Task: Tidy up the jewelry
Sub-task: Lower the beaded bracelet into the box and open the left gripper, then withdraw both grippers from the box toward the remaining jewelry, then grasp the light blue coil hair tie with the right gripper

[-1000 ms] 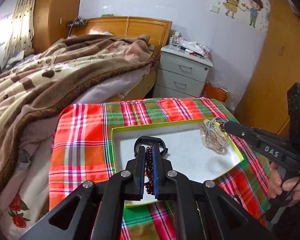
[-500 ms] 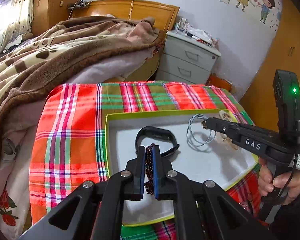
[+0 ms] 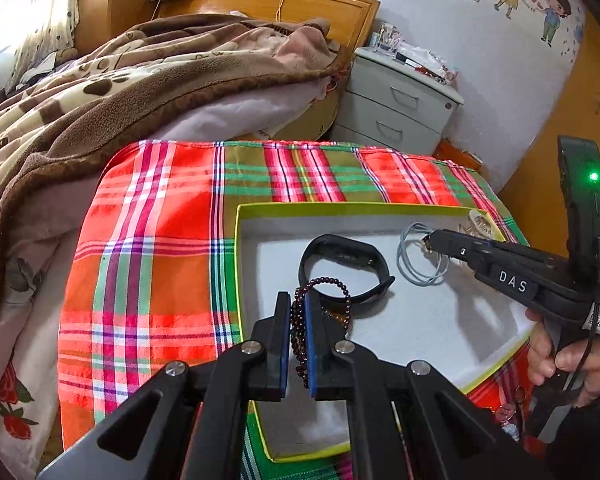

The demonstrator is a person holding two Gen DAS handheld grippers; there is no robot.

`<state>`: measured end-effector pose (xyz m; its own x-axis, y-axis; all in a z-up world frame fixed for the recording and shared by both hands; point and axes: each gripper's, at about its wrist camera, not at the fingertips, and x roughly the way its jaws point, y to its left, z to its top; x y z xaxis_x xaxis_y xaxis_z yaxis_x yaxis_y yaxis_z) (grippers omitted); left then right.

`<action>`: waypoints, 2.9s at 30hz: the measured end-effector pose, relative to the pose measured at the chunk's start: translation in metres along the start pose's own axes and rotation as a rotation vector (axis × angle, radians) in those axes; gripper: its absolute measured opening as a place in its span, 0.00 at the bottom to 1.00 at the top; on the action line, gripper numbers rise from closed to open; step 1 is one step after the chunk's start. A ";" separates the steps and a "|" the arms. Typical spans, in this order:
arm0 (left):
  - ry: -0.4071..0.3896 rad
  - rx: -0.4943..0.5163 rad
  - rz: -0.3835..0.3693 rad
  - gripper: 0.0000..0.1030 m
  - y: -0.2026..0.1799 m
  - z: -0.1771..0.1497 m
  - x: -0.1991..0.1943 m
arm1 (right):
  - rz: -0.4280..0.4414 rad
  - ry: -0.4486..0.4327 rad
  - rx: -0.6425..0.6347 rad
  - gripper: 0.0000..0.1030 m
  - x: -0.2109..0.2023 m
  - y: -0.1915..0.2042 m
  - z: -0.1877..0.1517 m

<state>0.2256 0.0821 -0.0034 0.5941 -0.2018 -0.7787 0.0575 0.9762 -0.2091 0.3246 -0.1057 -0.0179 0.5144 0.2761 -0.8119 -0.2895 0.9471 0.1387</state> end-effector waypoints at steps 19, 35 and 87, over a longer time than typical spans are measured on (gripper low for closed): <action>-0.027 0.005 0.028 0.28 -0.003 -0.001 -0.015 | -0.006 -0.033 0.005 0.19 -0.014 0.005 -0.002; -0.112 -0.008 -0.021 0.42 -0.015 -0.030 -0.073 | 0.047 -0.155 0.012 0.25 -0.095 -0.003 -0.047; 0.008 -0.025 -0.080 0.44 -0.027 -0.107 -0.074 | 0.100 -0.063 -0.204 0.10 -0.117 0.037 -0.185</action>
<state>0.0941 0.0625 -0.0030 0.5820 -0.2801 -0.7634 0.0849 0.9546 -0.2856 0.1042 -0.1336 -0.0227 0.5226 0.3831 -0.7616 -0.4959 0.8633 0.0940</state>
